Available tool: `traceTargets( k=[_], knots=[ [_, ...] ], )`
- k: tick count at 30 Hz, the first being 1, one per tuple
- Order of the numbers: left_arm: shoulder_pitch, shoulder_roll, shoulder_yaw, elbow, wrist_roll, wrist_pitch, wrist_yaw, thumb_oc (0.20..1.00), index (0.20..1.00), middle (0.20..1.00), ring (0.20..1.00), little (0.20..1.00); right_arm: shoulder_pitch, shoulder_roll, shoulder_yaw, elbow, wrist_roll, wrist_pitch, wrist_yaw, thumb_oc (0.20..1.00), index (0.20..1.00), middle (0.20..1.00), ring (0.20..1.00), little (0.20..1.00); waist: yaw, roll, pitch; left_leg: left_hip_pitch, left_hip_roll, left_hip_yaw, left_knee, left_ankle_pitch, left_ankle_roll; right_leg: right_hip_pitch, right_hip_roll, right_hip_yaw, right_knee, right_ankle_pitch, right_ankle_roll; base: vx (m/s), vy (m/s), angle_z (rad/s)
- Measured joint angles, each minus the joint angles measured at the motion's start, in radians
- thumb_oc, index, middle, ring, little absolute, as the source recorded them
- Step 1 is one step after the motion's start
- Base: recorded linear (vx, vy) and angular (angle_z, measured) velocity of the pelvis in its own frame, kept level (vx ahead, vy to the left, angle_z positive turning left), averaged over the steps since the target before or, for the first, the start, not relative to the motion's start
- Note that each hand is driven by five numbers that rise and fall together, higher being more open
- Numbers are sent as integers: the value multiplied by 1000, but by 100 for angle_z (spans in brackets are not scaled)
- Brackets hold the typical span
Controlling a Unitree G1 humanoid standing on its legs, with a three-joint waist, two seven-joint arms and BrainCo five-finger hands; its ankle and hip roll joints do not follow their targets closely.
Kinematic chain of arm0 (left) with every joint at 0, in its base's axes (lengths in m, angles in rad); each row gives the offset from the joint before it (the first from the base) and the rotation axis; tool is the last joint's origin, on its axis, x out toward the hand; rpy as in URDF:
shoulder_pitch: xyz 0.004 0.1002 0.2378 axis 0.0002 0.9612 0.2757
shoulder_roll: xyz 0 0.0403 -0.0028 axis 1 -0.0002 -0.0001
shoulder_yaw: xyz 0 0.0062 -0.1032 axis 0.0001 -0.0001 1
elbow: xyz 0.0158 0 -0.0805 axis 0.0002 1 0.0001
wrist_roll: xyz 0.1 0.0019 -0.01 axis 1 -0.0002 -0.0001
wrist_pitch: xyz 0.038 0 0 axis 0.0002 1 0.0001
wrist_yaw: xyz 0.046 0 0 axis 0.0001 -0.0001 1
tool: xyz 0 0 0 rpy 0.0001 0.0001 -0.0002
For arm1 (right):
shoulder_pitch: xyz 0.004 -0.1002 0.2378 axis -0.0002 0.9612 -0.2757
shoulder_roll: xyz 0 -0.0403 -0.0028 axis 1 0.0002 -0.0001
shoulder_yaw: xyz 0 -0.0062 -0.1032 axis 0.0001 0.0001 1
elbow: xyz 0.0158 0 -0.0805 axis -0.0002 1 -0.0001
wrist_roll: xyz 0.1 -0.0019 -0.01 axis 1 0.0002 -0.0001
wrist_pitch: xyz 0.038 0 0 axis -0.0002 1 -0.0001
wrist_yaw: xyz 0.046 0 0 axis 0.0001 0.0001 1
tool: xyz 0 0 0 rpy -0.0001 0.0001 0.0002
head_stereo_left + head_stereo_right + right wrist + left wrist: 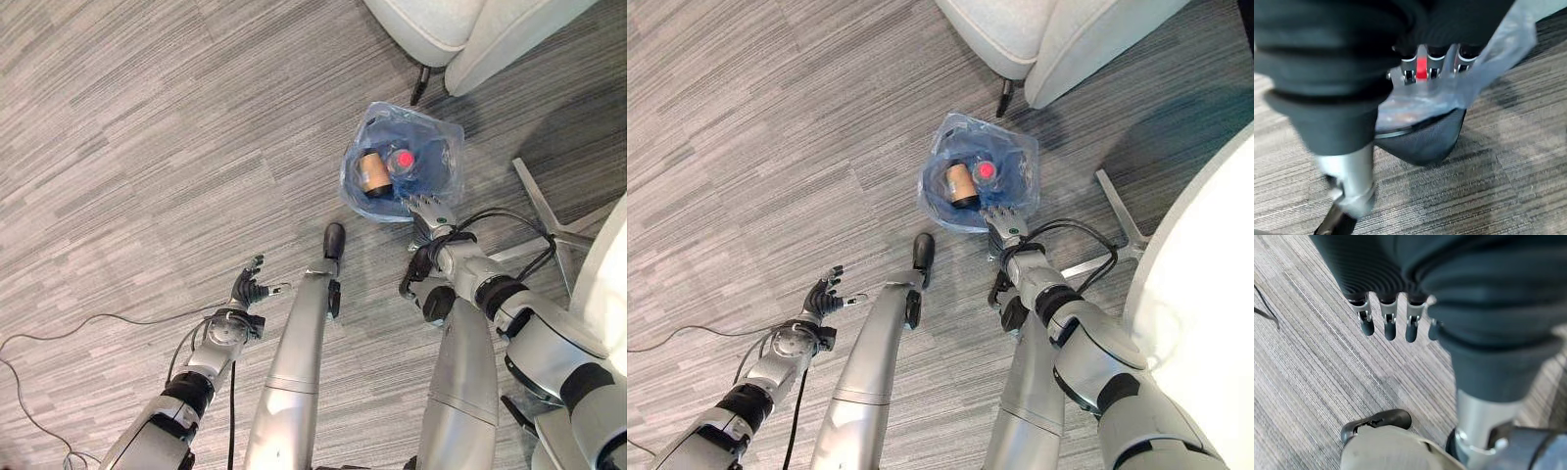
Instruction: Gather garbage on tea table into small bin, then transfer packed bag to large trash can.
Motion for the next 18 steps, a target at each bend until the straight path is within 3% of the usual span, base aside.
traceTargets(
  k=[7, 11, 16, 18],
  knots=[
    [-4, 0, 0, 0, 0, -1, 1, 1000, 1000, 1000, 1000, 1000, 17, 2, -48, -62, 48, -4, 3, 200, 200, 200, 200, 200, 2, 1, 4, 1, 4, -3, -15, 1, 0, -4, 6, 1, -8, -11, -2, -18, -4, 0],
    [-5, -1, 2, -8, 1, -1, 0, 1000, 1000, 1000, 1000, 1000, 20, -34, -95, -113, 83, -3, 2, 200, 200, 200, 200, 200, -1, 2, 5, 28, 7, 0, -58, 24, 1, 18, 21, 0, -48, 15, 9, -47, -15, -5],
    [-3, -6, 5, -9, 1, 1, 0, 1000, 1000, 1000, 1000, 1000, 38, -43, -166, -196, 141, -5, -17, 200, 200, 200, 200, 200, -8, 1, 5, 128, 14, 1, -134, 42, 1, 113, 33, -7, -117, 35, 10, -45, -10, -3],
    [3, -20, 47, -19, 1, 10, -1, 1000, 1000, 1000, 1000, 1000, 114, -39, -277, -353, 202, -17, -26, 200, 200, 200, 200, 200, -13, 0, 7, 207, 26, -8, -222, 73, -1, 199, 49, -32, -201, 65, 14, -73, -38, -8]
  ],
)
